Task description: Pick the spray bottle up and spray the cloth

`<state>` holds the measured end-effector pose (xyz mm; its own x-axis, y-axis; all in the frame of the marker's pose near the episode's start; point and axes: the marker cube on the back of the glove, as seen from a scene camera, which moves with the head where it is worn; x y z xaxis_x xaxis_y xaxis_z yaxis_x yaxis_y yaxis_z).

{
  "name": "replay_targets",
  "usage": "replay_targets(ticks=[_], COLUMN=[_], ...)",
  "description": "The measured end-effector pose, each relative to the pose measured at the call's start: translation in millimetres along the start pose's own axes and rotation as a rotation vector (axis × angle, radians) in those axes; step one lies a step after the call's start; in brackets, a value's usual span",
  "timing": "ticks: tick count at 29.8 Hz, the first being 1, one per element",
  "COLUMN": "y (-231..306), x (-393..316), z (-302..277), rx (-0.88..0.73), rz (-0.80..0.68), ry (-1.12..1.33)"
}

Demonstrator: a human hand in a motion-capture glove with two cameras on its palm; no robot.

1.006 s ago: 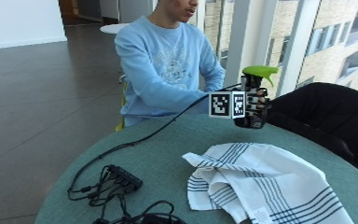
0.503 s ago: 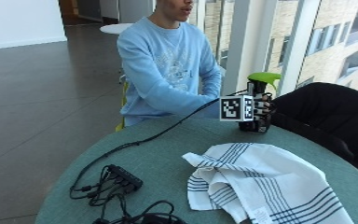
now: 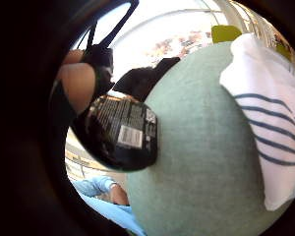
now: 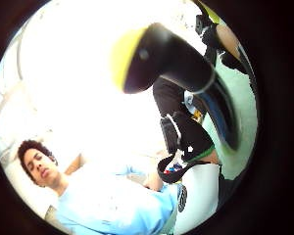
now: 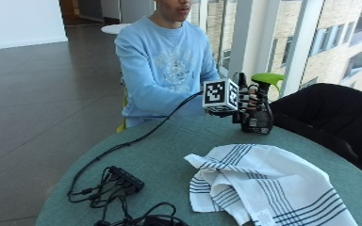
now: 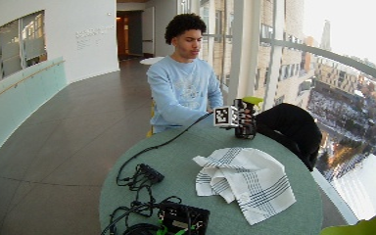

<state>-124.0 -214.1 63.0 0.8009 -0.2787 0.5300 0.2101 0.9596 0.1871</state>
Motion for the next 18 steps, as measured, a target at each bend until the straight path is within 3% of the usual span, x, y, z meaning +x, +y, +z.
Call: replay_targets(ticks=[9,18], y=[108.3,203.4], x=[-5.1,-5.8], z=[-108.9,-173.1], rx=[-0.064,-0.074], rz=[0.111,0.222], ry=[0.349,0.788])
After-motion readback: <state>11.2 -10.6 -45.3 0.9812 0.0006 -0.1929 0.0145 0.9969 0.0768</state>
